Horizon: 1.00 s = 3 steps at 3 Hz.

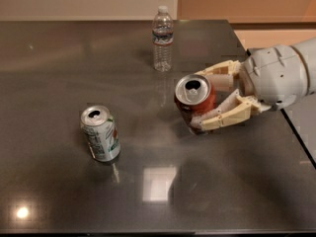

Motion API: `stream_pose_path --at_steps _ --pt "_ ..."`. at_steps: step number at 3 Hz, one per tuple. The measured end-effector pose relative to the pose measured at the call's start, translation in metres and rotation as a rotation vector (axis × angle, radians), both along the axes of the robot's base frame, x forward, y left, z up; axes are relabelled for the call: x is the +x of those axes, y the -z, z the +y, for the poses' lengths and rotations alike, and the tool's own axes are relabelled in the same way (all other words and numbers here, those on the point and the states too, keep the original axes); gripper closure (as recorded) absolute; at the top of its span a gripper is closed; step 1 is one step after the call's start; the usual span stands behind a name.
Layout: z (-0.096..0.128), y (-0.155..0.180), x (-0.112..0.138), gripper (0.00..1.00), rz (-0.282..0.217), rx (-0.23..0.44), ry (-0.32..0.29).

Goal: Place coke can upright

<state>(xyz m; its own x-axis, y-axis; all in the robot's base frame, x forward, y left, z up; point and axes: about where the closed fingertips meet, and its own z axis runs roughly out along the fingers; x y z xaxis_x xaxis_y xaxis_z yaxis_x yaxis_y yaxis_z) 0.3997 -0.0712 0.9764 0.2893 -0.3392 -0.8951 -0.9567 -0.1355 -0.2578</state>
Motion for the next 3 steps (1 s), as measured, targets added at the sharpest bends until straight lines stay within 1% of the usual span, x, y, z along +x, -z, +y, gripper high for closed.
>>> stream_pose_path --at_steps 1,2,3 --pt "0.005 0.014 -0.01 1.0 0.092 0.035 -0.024" --pt "0.007 0.026 -0.015 1.0 0.152 0.081 -0.03" --pt "0.011 0.037 -0.018 1.0 0.194 0.14 -0.025"
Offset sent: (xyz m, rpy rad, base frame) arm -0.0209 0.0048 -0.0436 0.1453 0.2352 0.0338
